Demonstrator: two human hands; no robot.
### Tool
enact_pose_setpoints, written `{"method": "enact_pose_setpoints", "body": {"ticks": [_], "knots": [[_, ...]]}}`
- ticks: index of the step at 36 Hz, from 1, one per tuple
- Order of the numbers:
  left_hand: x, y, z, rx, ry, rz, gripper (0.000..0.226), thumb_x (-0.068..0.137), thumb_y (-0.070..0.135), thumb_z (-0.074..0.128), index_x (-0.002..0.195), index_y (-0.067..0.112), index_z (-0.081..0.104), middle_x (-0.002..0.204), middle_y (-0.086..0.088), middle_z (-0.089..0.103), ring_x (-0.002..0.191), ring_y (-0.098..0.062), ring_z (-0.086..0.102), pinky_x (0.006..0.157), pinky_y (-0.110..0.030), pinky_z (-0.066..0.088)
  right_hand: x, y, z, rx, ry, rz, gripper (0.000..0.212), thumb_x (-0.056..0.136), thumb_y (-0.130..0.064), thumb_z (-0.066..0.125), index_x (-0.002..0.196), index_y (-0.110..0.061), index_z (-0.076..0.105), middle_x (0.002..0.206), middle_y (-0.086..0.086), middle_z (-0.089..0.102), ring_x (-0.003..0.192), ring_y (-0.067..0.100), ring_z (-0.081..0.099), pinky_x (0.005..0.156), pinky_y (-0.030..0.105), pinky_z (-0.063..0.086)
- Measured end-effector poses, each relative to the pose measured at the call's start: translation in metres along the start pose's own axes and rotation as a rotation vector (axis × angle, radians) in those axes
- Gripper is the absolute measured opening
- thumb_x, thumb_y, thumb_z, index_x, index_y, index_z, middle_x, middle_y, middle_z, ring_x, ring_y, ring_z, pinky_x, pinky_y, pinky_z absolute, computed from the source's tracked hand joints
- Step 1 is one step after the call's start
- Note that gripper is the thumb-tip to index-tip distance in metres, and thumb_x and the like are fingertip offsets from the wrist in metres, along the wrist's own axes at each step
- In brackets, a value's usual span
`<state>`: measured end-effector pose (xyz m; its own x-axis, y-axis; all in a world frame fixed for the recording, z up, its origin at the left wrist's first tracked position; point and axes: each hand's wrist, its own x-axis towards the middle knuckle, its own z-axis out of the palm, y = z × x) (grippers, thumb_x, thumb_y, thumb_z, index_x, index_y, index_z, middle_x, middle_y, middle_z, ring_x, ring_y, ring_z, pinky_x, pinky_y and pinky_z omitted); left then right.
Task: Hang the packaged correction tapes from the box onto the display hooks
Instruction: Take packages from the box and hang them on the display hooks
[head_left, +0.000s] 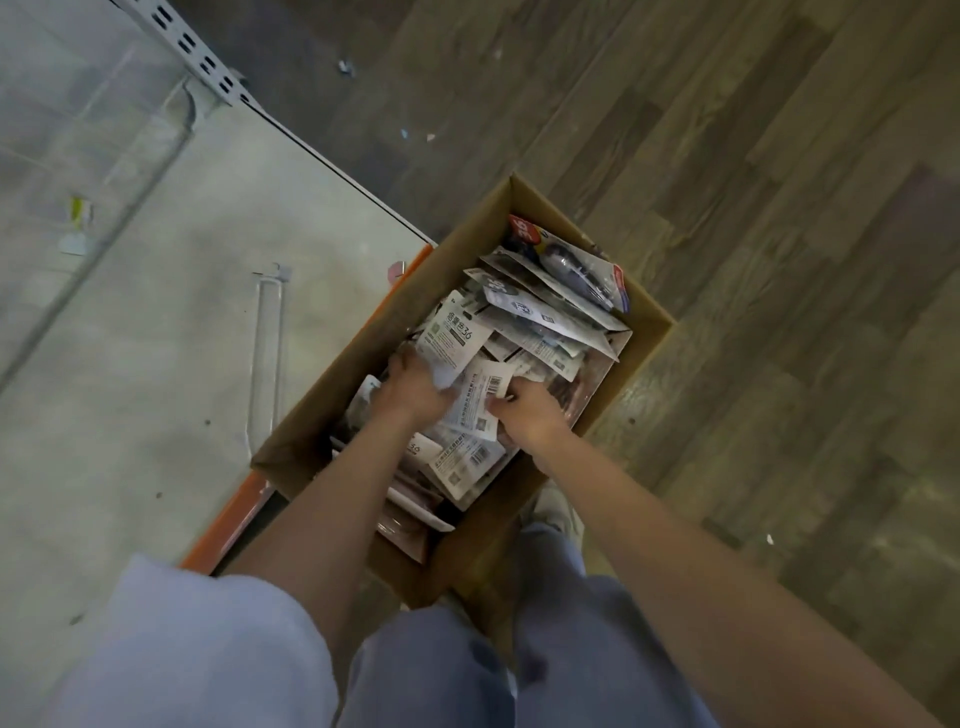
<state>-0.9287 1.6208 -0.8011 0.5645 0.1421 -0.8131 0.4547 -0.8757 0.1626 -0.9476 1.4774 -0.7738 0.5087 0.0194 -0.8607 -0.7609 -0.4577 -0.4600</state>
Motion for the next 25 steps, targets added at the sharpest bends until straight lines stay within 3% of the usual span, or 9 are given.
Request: {"method": "enact_pose_setpoints", "body": {"ticks": [2, 5, 7, 9, 12, 17, 21, 25], "knots": [[-0.002, -0.003, -0.007, 0.141, -0.003, 0.032, 0.076, 0.091, 0.054, 0.049, 0.149, 0.013, 0.019, 0.149, -0.014, 0.028, 0.134, -0.036, 0.034, 0.110, -0.051, 0.028, -0.003, -0.001, 0.000, 0.023, -0.005, 0.002, 0.030, 0.096, -0.008, 0.051, 0.124, -0.004, 0.059, 0.116, 0.014, 0.065, 0.092, 0.025, 0.065, 0.071, 0.031, 0.054], [-0.017, -0.005, -0.008, 0.405, 0.111, 0.146, 0.060, 0.095, 0.056, 0.037, 0.140, 0.017, 0.037, 0.140, -0.009, 0.045, 0.126, -0.031, 0.042, 0.101, -0.047, 0.030, -0.015, -0.001, -0.002, 0.042, 0.001, -0.001, 0.027, 0.098, -0.011, 0.049, 0.120, -0.002, 0.062, 0.103, 0.012, 0.065, 0.073, 0.018, 0.061, 0.063, 0.026, 0.051], [-0.031, -0.005, -0.002, 0.492, 0.204, 0.198, 0.045, 0.098, 0.044, 0.038, 0.133, 0.017, 0.045, 0.134, -0.006, 0.053, 0.123, -0.026, 0.044, 0.097, -0.041, 0.030, -0.026, -0.002, -0.003, 0.064, -0.001, 0.010, 0.025, 0.098, -0.011, 0.049, 0.114, -0.002, 0.065, 0.099, 0.012, 0.067, 0.078, 0.021, 0.062, 0.072, 0.033, 0.054], [-0.048, -0.004, 0.003, 0.516, 0.284, 0.211, 0.033, 0.099, 0.031, 0.040, 0.127, 0.016, 0.050, 0.125, -0.004, 0.059, 0.119, -0.023, 0.049, 0.095, -0.039, 0.032, -0.042, -0.006, -0.005, 0.067, 0.002, 0.012, 0.020, 0.098, -0.010, 0.049, 0.103, -0.001, 0.066, 0.077, 0.009, 0.063, 0.065, 0.018, 0.056, 0.063, 0.030, 0.048], [-0.076, -0.003, 0.001, 0.464, 0.364, 0.206, 0.028, 0.099, 0.026, 0.043, 0.124, 0.016, 0.051, 0.118, -0.004, 0.062, 0.110, -0.022, 0.056, 0.093, -0.038, 0.034, -0.065, -0.014, -0.013, -0.002, 0.012, 0.004, 0.023, 0.097, -0.013, 0.049, 0.095, 0.004, 0.065, 0.073, 0.012, 0.058, 0.065, 0.022, 0.055, 0.060, 0.030, 0.042], [-0.124, 0.003, -0.028, 0.345, 0.406, 0.242, 0.026, 0.097, 0.025, 0.046, 0.118, 0.011, 0.054, 0.118, -0.007, 0.059, 0.107, -0.026, 0.056, 0.092, -0.040, 0.038, -0.107, -0.034, -0.033, -0.069, 0.061, 0.009, 0.034, 0.099, -0.021, 0.047, 0.065, -0.011, 0.045, 0.067, 0.006, 0.052, 0.060, 0.017, 0.051, 0.053, 0.026, 0.038], [-0.171, 0.013, -0.060, 0.190, 0.313, 0.283, 0.027, 0.096, 0.019, 0.046, 0.118, 0.005, 0.052, 0.118, -0.014, 0.054, 0.106, -0.032, 0.053, 0.088, -0.041, 0.042, -0.150, -0.061, -0.038, -0.071, 0.064, 0.005, 0.035, 0.099, -0.026, 0.047, 0.067, -0.012, 0.046, 0.065, 0.006, 0.054, 0.052, 0.014, 0.048, 0.050, 0.023, 0.037], [-0.223, 0.019, -0.093, 0.065, 0.241, 0.336, 0.018, 0.095, 0.017, 0.049, 0.107, 0.004, 0.053, 0.106, -0.013, 0.057, 0.096, -0.029, 0.055, 0.077, -0.033, 0.040, -0.196, -0.091, -0.037, -0.040, 0.115, -0.023, 0.029, 0.099, -0.030, 0.045, 0.077, -0.012, 0.048, 0.069, 0.003, 0.049, 0.061, 0.017, 0.047, 0.051, 0.027, 0.034]]}}
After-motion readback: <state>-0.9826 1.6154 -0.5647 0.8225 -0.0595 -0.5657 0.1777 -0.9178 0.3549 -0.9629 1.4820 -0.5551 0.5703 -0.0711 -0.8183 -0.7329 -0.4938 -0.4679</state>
